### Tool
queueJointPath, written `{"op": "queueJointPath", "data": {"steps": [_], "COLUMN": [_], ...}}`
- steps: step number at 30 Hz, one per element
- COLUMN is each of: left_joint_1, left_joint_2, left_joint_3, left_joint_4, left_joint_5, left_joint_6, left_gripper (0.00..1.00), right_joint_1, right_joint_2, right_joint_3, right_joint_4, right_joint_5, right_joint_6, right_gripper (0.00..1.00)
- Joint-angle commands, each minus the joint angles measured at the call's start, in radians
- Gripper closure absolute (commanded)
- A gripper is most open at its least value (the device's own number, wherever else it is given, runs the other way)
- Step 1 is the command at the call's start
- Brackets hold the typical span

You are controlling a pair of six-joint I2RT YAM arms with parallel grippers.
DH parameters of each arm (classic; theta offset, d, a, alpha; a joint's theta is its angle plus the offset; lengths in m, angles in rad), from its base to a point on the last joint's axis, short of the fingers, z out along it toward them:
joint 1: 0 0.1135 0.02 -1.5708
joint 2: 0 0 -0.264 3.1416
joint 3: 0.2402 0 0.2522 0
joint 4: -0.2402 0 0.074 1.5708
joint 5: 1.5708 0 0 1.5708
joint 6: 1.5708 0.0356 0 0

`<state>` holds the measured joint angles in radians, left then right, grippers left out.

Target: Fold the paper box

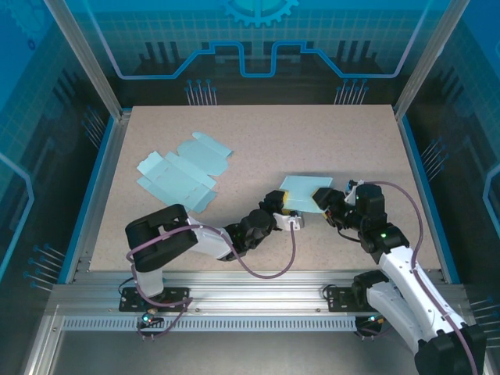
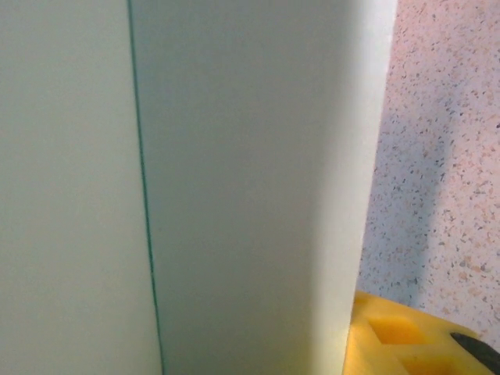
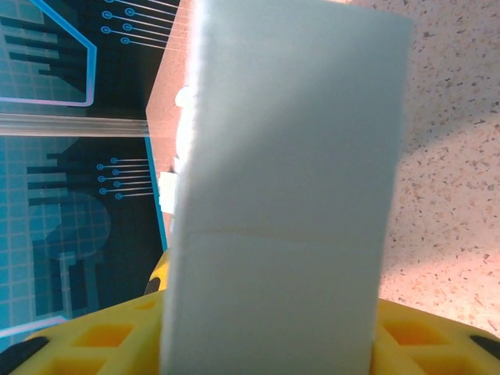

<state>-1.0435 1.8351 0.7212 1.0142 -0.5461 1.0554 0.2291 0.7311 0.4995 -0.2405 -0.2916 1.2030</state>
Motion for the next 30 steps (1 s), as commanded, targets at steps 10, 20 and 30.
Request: {"op": "queueJointPath", "data": {"steps": [10, 20, 30], "left_joint_1": [0.009, 0.022, 0.142], "left_joint_2": [-0.312, -0.530, -0.459], "left_joint_3": [-0.047, 0.145, 0.280], "left_joint_4": [-0.555, -1.425, -1.615], "left_joint_5": [-0.058, 0.166, 0.366], "left_joint_6": [-0.132, -0.417, -0.433], "left_gripper": [0.58, 0.57, 0.57], "right_joint_1": [-0.033, -0.060, -0.059], "right_joint_2": [0.011, 0.029, 0.071], "right_joint_3": [0.141, 0.281, 0.338], "right_joint_4": [-0.198, -0.360, -0.428], "right_joint_5": [0.025, 0.119, 0.137], "right_joint_6": [-0.155, -0.348, -0.516], "right_gripper": [0.04, 0.00, 0.00]}}
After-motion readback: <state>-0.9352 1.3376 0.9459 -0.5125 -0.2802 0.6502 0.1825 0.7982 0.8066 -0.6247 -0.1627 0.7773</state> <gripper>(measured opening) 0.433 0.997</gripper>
